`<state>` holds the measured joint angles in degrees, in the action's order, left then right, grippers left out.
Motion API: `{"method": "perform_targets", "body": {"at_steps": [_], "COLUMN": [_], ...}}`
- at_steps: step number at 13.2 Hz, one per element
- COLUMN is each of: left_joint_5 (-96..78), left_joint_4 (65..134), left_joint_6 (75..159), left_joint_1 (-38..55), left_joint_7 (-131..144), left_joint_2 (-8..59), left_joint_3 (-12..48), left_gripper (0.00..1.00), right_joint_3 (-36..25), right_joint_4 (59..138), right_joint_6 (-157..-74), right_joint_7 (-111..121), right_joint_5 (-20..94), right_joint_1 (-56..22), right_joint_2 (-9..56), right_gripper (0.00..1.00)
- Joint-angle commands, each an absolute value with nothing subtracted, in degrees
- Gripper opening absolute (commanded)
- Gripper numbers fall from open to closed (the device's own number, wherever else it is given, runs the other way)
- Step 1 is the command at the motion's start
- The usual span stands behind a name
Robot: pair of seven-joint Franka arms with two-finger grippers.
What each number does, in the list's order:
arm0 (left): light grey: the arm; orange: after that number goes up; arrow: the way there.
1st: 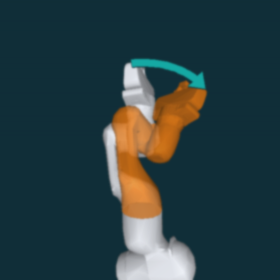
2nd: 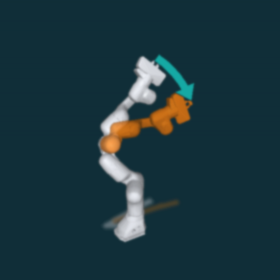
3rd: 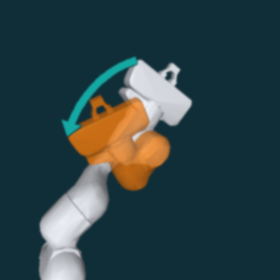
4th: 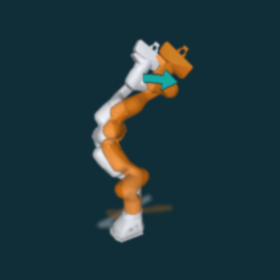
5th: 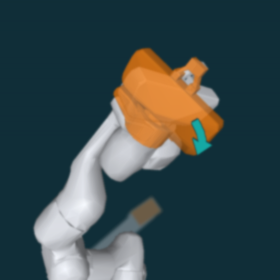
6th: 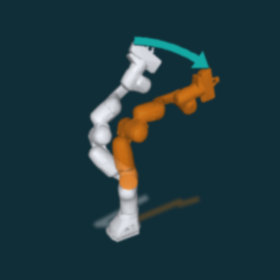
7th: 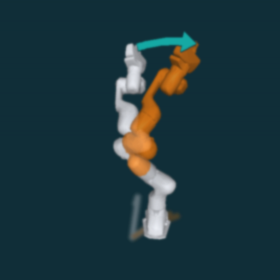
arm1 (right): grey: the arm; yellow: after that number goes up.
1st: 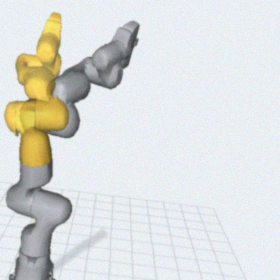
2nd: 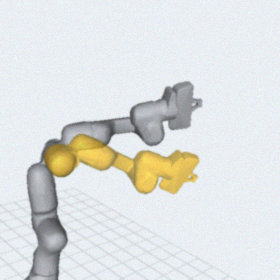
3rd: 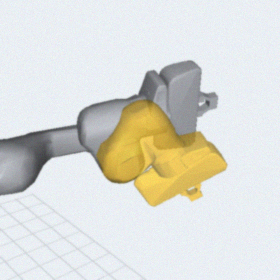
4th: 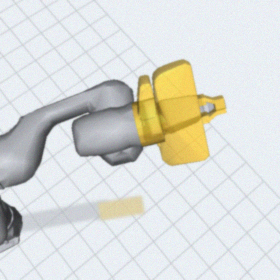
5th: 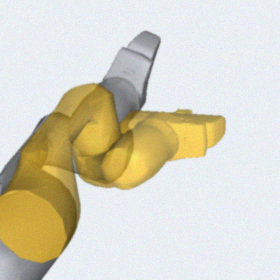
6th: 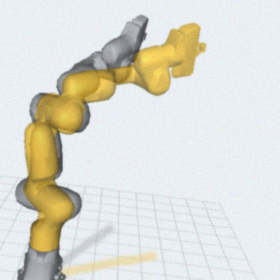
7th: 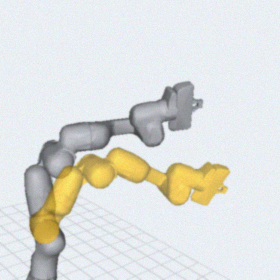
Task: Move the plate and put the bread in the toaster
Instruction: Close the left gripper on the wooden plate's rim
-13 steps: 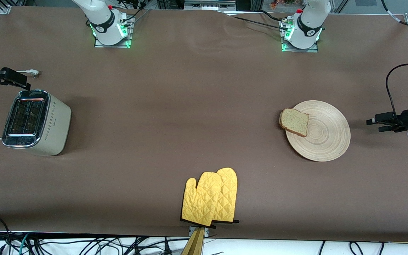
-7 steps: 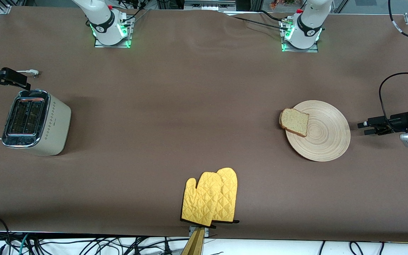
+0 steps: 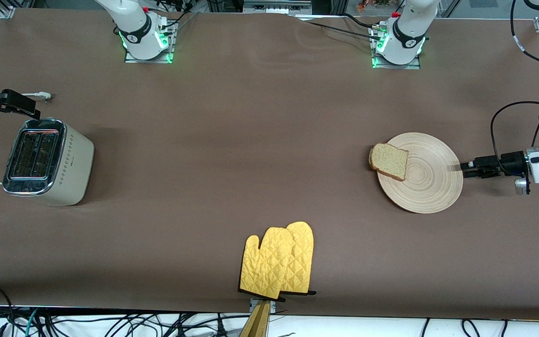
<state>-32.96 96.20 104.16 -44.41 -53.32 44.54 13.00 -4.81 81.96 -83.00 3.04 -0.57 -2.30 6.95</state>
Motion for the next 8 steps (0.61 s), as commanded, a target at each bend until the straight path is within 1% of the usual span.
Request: {"method": "perform_targets", "body": {"at_steps": [1,6,7,8], "left_joint_5": [-35.41,-38.05,-38.06,-38.06], "left_joint_4": [94.83,95.62,95.71,95.80], "left_joint_6": [102.22,101.16,101.08,101.07], "left_joint_1": [-45.26,-45.09,-45.09,-45.09], "left_joint_7": [-54.32,-54.67,-54.67,-54.75], "left_joint_2": [45.35,46.67,46.93,46.93], "left_joint_3": [13.53,13.54,13.62,13.62], "left_gripper": [1.00,1.00,0.99,0.87], "right_joint_3": [-4.83,-4.75,-4.75,-4.75], "right_joint_4": [80.77,80.77,80.77,80.77], "right_joint_6": [-82.71,-82.71,-82.71,-82.71], "right_joint_7": [3.34,3.43,3.43,3.43], "right_joint_5": [-0.44,-0.44,-0.44,-0.44], "right_joint_1": [-1.85,-1.85,-1.93,-1.93], "right_joint_2": [7.38,7.38,7.38,7.38], "right_gripper": [1.00,1.00,1.00,1.00]}}
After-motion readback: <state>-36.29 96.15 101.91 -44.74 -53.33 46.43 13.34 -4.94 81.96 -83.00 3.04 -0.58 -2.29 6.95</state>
